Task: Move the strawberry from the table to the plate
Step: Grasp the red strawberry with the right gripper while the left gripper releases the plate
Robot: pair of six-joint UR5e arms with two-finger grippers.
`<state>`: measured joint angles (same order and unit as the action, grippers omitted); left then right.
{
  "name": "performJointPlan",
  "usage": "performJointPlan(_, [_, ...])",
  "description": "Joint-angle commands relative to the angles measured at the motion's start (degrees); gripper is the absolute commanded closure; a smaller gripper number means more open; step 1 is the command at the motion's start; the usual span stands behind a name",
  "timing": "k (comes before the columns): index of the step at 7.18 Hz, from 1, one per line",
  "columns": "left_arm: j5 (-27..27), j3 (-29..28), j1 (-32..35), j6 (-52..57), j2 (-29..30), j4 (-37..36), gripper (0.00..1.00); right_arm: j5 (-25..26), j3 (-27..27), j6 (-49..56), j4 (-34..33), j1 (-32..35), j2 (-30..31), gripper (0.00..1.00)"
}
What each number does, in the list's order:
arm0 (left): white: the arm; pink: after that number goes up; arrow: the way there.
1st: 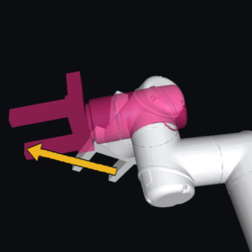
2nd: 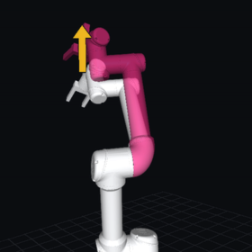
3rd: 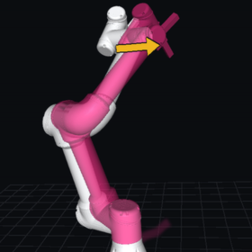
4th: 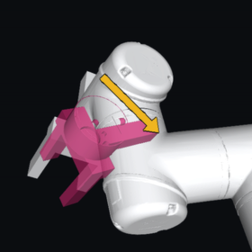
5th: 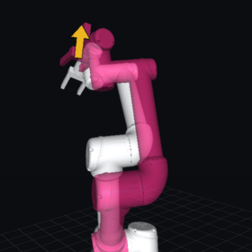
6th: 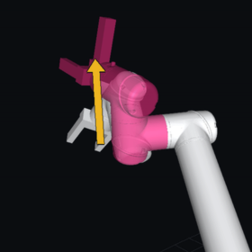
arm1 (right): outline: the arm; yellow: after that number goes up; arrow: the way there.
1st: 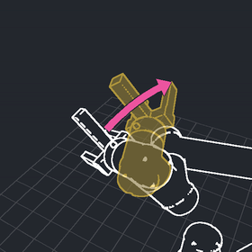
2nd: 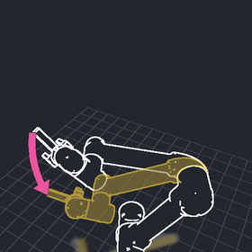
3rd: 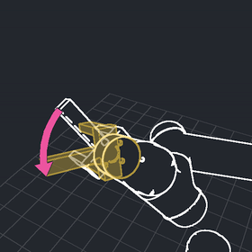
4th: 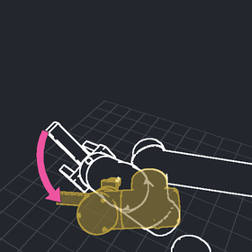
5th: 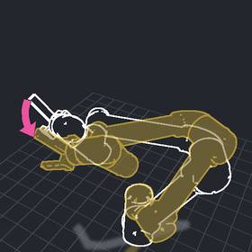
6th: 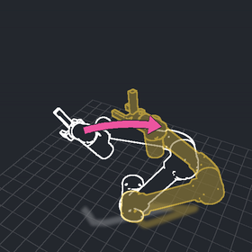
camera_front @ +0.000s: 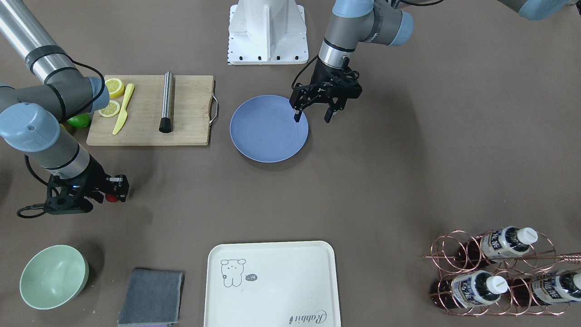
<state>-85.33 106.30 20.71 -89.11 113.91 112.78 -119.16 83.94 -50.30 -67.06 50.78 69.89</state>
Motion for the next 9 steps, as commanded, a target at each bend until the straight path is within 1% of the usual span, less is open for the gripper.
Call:
performJointPlan(1, [0.0, 0.0, -0.1, 0.0, 0.0, 0.1, 0.02, 0.1, 0.3, 0.0, 0.0, -0.1, 0.2, 1.0])
performJointPlan(2, [0.0, 0.1, -0.1, 0.0, 0.0, 0.1, 0.02, -0.3, 2.0, 0.0, -0.4, 0.3, 0.1, 1.0])
performJointPlan(3, [-0.1, 0.5, 0.0, 0.1, 0.0, 0.1, 0.02, -2.2, 5.1, 0.3, -2.5, 3.0, 0.1, 1.0])
performJointPlan(4, [0.0, 0.7, 0.0, 0.0, 0.0, 0.0, 0.02, -5.1, 8.5, 0.5, -7.5, 4.5, -0.4, 1.0])
performJointPlan(5, [0.2, 1.2, 0.9, 0.5, -0.5, -0.1, 0.02, -5.2, 10.8, 0.5, -9.5, 4.5, -0.9, 1.0])
performJointPlan(6, [0.2, 1.4, 3.9, 5.2, -0.7, -1.9, 0.02, -4.9, 11.4, 0.0, -11.0, 4.4, -3.0, 1.0])
performJointPlan(7, [0.3, 2.1, 5.8, 13.4, -0.9, -2.1, 0.02, -4.3, 13.2, -0.1, -12.4, 3.1, -3.7, 1.0])
performJointPlan(8, [0.3, 1.9, 8.1, 15.0, -1.3, -2.2, 0.02, -2.9, 14.2, -1.4, -13.1, 1.4, -4.4, 1.0])
performJointPlan(9, [-0.3, 1.8, 10.6, 15.0, -1.3, -2.1, 0.02, -1.0, 14.7, -5.6, -13.1, -0.9, -5.5, 1.0])
